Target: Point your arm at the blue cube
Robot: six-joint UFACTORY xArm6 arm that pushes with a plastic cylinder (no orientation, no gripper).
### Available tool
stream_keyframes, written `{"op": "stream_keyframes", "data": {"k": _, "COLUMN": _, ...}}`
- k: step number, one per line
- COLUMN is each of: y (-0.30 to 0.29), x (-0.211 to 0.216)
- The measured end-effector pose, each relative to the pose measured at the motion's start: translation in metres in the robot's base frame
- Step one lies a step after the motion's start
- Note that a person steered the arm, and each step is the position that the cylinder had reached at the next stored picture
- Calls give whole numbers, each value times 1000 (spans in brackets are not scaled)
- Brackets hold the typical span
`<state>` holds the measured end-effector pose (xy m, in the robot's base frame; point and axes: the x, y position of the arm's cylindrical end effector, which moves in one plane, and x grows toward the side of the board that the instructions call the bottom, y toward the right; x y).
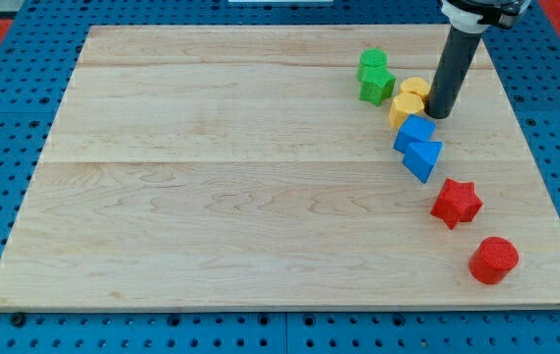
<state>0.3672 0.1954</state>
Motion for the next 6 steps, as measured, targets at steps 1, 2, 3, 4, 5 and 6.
{"op": "stream_keyframes", "data": {"k": 1, "y": 9, "x": -11}}
{"op": "stream_keyframes", "data": {"k": 2, "y": 9, "x": -28}}
{"op": "stream_keyframes", "data": {"k": 3, "y": 9, "x": -39}}
{"op": "stream_keyframes", "data": {"k": 4, "y": 17, "x": -12}}
{"op": "stream_keyframes", "data": {"k": 5, "y": 1, "x": 44}}
{"op": "stream_keyframes", "data": {"k": 6, "y": -39, "x": 25}}
